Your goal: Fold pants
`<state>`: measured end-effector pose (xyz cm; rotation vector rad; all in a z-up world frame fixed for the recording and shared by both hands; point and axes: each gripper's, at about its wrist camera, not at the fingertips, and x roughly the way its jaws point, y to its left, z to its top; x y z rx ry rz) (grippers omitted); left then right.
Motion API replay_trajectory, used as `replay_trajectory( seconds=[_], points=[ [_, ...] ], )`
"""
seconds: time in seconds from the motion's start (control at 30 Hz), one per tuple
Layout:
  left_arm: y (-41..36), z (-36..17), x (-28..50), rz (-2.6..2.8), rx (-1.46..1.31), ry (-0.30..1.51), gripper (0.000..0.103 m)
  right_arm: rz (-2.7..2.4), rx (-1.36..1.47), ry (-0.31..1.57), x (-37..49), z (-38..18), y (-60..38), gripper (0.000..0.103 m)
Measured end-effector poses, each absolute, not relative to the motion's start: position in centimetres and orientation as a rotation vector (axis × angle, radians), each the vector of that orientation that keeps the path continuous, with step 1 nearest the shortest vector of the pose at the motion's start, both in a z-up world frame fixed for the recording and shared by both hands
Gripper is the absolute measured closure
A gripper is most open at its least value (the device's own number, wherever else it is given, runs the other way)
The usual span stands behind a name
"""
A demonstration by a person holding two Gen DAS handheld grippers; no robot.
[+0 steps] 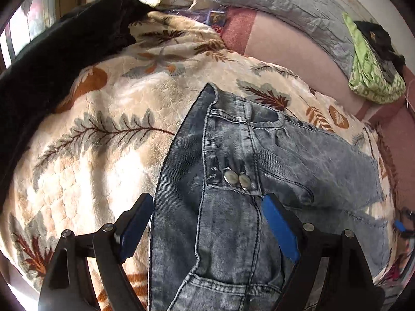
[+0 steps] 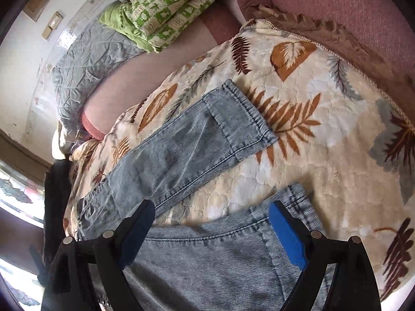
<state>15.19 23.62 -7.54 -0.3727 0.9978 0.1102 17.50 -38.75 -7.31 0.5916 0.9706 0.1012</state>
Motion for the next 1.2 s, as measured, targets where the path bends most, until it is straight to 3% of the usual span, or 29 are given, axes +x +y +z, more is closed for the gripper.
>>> replay_trajectory(
  seconds=[0.3, 0.33, 0.37, 0.4, 0.63, 0.77, 1.03, 1.2],
  points=[
    [24.3, -9.6, 19.0, 0.053, -0.46, 1.057, 0.019, 0.177, 0.658, 0.936, 14.1, -11.7, -35.4, 0.012],
    [24.5, -10.0, 19.3, 0.053, -0.487, 1.072, 0.035, 0.181, 0.668, 0.936, 14.0, -12.0, -35.4, 0.012],
    [24.4, -10.4, 19.5, 0.04, -0.512, 1.091, 0.06, 0.185, 0.681, 0.931, 13.8, -12.2, -35.5, 0.012],
    [24.2, -10.6, 19.7, 0.017, -0.522, 1.105, 0.064, 0.19, 0.688, 0.924, 13.7, -12.4, -35.6, 0.012],
    [24.3, -11.6, 20.4, 0.034, -0.565, 1.107, 0.062, 0.192, 0.725, 0.895, 13.6, -12.6, -36.2, 0.012],
    [24.1, -11.6, 20.4, 0.039, -0.51, 1.112, 0.069, 0.189, 0.714, 0.884, 13.6, -12.4, -36.1, 0.012],
    [18.9, -6.9, 19.2, 0.189, -0.073, 1.021, 0.07, 0.17, 0.692, 0.878, 13.6, -12.4, -36.0, 0.012],
    [18.0, -11.5, 20.3, 0.277, 0.06, 1.134, 0.069, 0.168, 0.667, 0.885, 13.8, -12.5, -35.6, 0.012]
  ],
)
